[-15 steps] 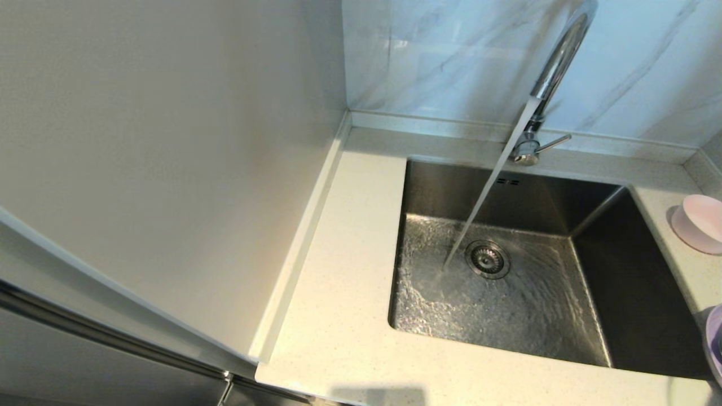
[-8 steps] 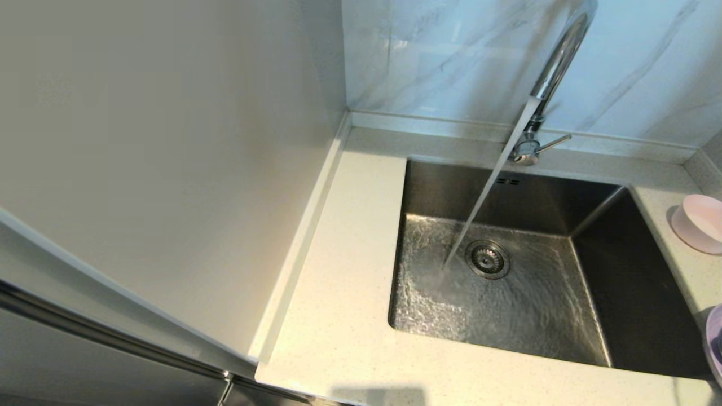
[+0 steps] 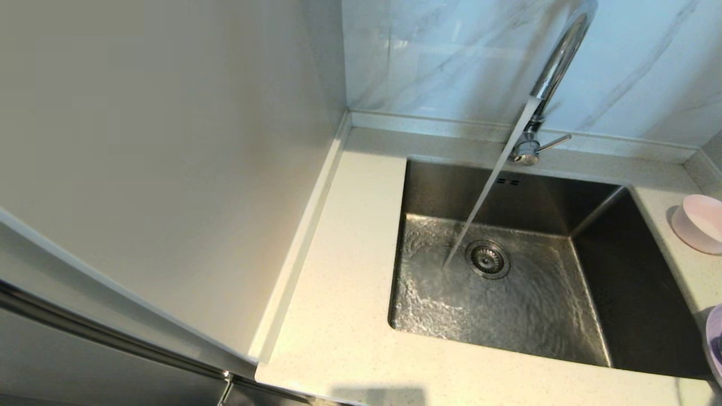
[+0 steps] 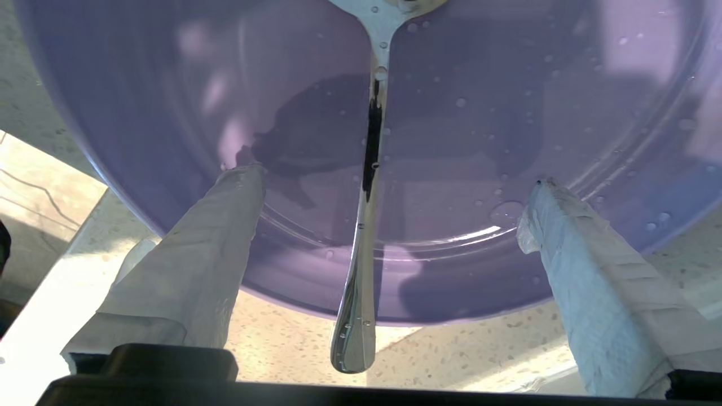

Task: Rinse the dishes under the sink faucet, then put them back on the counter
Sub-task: Pick up the spoon

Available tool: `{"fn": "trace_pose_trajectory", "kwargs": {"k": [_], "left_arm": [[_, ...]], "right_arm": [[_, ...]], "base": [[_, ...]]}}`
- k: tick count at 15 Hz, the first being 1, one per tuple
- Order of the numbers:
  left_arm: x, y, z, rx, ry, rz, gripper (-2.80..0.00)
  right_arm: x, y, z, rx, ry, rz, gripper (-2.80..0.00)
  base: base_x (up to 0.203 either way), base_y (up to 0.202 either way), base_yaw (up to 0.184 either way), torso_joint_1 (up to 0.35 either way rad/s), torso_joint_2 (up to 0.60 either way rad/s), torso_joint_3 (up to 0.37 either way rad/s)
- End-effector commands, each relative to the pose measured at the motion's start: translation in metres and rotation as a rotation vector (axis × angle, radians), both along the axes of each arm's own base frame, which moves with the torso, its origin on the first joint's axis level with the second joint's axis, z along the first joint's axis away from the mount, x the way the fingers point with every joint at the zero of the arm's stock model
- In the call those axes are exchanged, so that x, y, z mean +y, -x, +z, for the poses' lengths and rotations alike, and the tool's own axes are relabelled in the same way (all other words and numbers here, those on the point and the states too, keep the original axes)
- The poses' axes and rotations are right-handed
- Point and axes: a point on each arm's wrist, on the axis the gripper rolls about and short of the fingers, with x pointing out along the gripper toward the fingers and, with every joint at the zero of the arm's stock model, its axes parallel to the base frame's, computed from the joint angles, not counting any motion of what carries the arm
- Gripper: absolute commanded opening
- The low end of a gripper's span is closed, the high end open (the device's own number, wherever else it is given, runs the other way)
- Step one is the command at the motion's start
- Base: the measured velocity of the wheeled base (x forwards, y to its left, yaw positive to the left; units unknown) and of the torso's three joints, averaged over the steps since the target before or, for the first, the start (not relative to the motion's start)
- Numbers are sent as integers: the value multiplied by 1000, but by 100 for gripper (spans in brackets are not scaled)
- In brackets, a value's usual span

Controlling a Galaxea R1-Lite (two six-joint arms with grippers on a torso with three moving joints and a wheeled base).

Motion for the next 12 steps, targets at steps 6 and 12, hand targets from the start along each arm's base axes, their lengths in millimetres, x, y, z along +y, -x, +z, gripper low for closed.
{"fn": "trace_pose_trajectory", "kwargs": {"k": [6, 12], "left_arm": [[0, 0, 0, 0, 0, 1, -280], [0, 0, 0, 0, 0, 0, -280]], "right_arm": [[0, 0, -2, 9, -7, 8, -280], [0, 0, -3, 12, -13, 8, -280]], "base": [[0, 0, 0, 0, 0, 0], [0, 0, 0, 0, 0, 0]]}}
